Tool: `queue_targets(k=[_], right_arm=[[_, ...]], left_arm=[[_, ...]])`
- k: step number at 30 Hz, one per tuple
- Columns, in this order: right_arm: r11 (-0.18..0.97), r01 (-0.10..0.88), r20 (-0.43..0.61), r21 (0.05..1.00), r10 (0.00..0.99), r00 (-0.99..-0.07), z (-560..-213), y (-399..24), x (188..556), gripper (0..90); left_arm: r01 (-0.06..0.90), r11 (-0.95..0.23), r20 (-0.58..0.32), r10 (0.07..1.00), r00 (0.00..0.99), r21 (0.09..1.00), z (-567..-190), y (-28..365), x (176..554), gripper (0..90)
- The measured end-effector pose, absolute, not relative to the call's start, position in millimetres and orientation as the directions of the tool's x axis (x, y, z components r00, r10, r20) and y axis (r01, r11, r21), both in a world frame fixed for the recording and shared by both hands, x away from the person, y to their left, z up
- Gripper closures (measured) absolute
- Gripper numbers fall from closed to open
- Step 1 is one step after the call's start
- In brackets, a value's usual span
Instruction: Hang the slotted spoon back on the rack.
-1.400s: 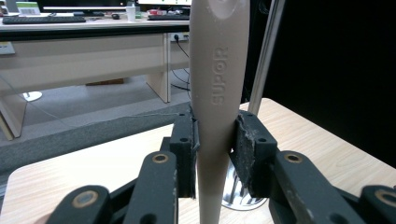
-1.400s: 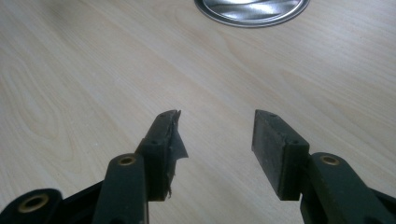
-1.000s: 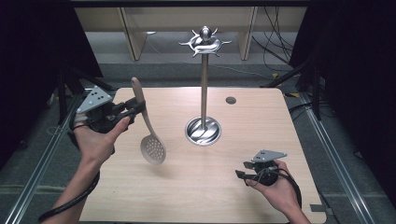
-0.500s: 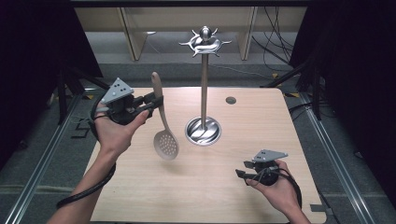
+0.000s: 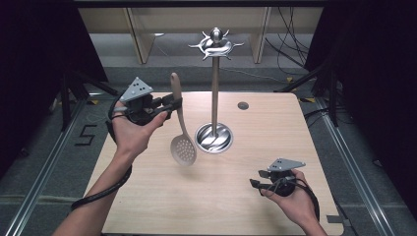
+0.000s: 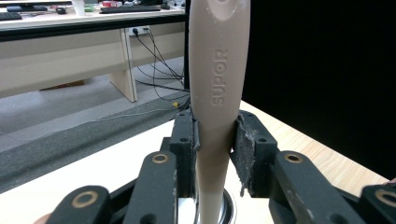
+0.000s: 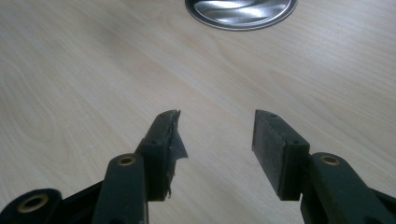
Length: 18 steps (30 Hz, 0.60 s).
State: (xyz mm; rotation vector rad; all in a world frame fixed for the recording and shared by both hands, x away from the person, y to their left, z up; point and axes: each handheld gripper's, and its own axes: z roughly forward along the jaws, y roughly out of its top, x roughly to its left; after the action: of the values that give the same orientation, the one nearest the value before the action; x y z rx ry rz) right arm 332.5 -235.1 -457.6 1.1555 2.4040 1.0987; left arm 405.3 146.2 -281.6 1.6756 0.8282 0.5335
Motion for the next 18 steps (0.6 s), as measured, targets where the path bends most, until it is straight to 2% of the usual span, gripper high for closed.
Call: queue_targets(k=[10,11,18], right_arm=[[0.386,0.573,0.096,0.723,0.765,-0.637,-457.9,-238.3,327.9,51.2],[0.403,0.552,0.071,0.73,0.759,-0.647,-458.3,-239.9,328.9,51.2],[0.379,0.586,0.103,0.717,0.772,-0.627,-457.5,-241.2,324.1,51.2]], left_arm=[[0.24,-0.148,-0.049,0.749,0.66,0.959,-278.5,136.3,415.2,69.4],[0.238,-0.151,-0.046,0.749,0.661,0.959,-277.8,134.8,416.1,69.4],[0.228,-0.169,-0.028,0.742,0.67,0.959,-271.1,125.5,421.5,69.4]])
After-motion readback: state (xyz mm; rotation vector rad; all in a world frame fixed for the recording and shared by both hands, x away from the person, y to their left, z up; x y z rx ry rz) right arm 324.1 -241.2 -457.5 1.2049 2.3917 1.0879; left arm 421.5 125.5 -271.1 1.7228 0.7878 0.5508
